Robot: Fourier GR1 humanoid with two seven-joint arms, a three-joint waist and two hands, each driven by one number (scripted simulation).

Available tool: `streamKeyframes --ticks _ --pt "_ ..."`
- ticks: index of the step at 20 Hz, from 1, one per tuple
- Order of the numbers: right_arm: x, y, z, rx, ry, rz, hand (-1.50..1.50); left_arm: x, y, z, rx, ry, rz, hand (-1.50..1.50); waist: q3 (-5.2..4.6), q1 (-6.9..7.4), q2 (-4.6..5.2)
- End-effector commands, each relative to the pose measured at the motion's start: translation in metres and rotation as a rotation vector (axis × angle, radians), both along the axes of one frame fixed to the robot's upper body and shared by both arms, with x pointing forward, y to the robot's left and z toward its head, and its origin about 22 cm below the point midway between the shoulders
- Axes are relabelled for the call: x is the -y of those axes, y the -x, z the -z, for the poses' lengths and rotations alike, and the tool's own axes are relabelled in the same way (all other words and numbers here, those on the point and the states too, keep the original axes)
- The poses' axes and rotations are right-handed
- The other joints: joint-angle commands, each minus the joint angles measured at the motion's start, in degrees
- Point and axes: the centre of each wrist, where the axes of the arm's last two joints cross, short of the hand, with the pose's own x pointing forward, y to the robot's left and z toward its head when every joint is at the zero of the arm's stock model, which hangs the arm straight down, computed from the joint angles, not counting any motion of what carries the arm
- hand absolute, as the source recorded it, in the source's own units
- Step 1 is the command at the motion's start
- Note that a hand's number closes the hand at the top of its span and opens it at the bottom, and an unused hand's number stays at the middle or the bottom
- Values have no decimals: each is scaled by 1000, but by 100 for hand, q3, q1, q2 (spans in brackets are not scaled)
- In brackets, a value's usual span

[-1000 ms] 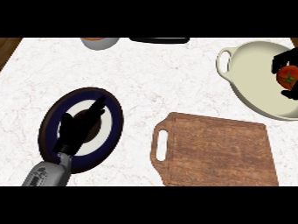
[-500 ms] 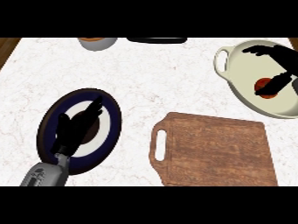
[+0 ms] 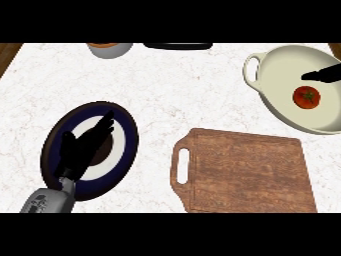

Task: Pick the tomato from the cutting board and place it in the pot

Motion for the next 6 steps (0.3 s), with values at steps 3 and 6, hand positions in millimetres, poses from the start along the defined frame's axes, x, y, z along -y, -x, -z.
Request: streamKeyframes --ticks 3,6 --pt "49 24 -17 108 -214 120 -150 -3 5 0 17 0 14 0 2 45 29" --pt "82 43 -33 140 -261 133 -150 -2 5 1 24 -2 28 0 12 111 72"
